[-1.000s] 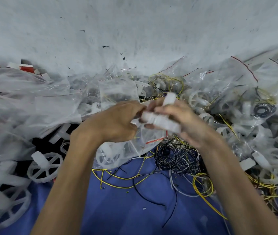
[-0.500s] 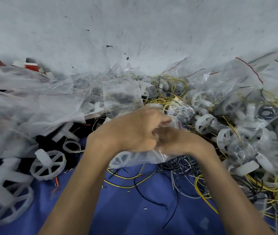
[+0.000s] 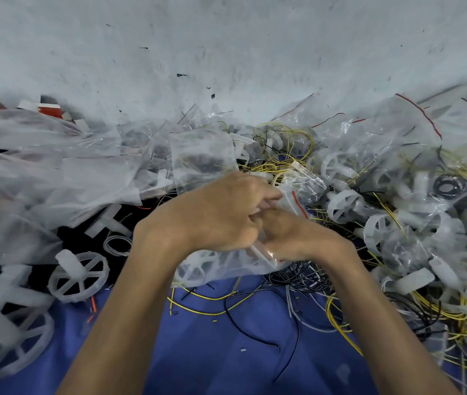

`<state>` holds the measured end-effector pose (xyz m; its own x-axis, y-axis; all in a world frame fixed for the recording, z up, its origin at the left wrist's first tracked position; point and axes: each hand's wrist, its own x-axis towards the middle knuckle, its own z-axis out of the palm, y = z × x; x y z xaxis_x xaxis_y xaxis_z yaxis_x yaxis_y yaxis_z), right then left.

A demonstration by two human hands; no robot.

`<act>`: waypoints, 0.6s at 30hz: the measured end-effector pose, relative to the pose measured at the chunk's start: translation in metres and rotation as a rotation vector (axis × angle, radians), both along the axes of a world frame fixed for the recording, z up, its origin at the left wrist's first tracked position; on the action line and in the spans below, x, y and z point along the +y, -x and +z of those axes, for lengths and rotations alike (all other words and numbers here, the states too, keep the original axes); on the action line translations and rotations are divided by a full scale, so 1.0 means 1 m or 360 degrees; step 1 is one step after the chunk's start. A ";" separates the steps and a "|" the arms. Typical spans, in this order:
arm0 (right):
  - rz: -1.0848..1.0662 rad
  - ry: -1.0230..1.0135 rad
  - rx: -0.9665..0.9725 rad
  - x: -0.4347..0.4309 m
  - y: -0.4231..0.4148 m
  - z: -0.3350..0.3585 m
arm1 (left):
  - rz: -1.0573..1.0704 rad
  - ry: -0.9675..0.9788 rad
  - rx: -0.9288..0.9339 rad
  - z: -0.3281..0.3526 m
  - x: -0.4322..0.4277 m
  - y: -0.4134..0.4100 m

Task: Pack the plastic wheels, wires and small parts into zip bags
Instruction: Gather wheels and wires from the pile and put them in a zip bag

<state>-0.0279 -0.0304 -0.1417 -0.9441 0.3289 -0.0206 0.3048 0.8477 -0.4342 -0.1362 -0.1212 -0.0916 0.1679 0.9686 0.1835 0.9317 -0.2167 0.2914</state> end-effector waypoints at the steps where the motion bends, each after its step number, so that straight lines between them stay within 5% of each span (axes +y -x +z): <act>1: -0.0022 0.0042 0.0040 -0.003 -0.001 0.003 | 0.0006 0.0010 -0.0020 0.002 -0.001 0.004; 9: -0.0096 0.0121 0.0039 -0.009 -0.001 0.009 | 0.0036 -0.0058 0.0079 0.010 -0.013 0.002; 13: -0.0209 0.0012 -0.0194 -0.023 0.003 0.018 | -0.0003 -0.0047 0.0188 0.012 -0.018 -0.014; 18: -0.0143 -0.0136 -0.0086 -0.031 -0.005 -0.006 | 0.0009 0.0086 0.0232 0.018 -0.026 -0.029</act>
<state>-0.0232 -0.0612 -0.1479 -0.9091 0.4146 -0.0391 0.4020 0.8492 -0.3425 -0.1068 -0.1467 -0.0733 0.1837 0.9773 0.1054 0.9661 -0.1993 0.1644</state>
